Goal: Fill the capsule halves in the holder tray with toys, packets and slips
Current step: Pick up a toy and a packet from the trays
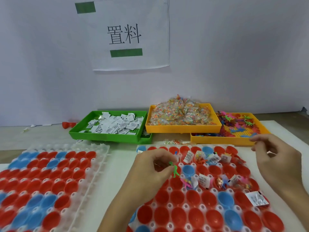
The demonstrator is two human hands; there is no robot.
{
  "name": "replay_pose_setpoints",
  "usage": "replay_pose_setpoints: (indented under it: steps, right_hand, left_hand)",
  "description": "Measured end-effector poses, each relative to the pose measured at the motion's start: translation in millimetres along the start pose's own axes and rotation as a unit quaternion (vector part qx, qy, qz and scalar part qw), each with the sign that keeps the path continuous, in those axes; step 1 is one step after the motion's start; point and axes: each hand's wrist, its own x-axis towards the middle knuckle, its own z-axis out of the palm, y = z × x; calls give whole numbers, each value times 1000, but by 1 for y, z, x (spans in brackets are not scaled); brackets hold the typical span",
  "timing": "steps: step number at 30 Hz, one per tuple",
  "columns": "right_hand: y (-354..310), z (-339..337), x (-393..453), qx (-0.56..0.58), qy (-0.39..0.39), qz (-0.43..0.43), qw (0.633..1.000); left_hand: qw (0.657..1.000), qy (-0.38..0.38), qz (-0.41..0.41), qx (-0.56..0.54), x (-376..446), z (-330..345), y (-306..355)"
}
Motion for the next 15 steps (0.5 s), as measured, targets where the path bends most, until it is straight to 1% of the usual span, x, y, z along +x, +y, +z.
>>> replay_pose_setpoints:
  steps: [8,15]
  right_hand:
    - [-4,-1,0,1,-16,-6,1000]
    - [-2,-4,2,7,-7,-7,1000]
  left_hand:
    - [998,-46,-4,52,-2,3,4]
    - [997,-35,-13,72,-3,2,3]
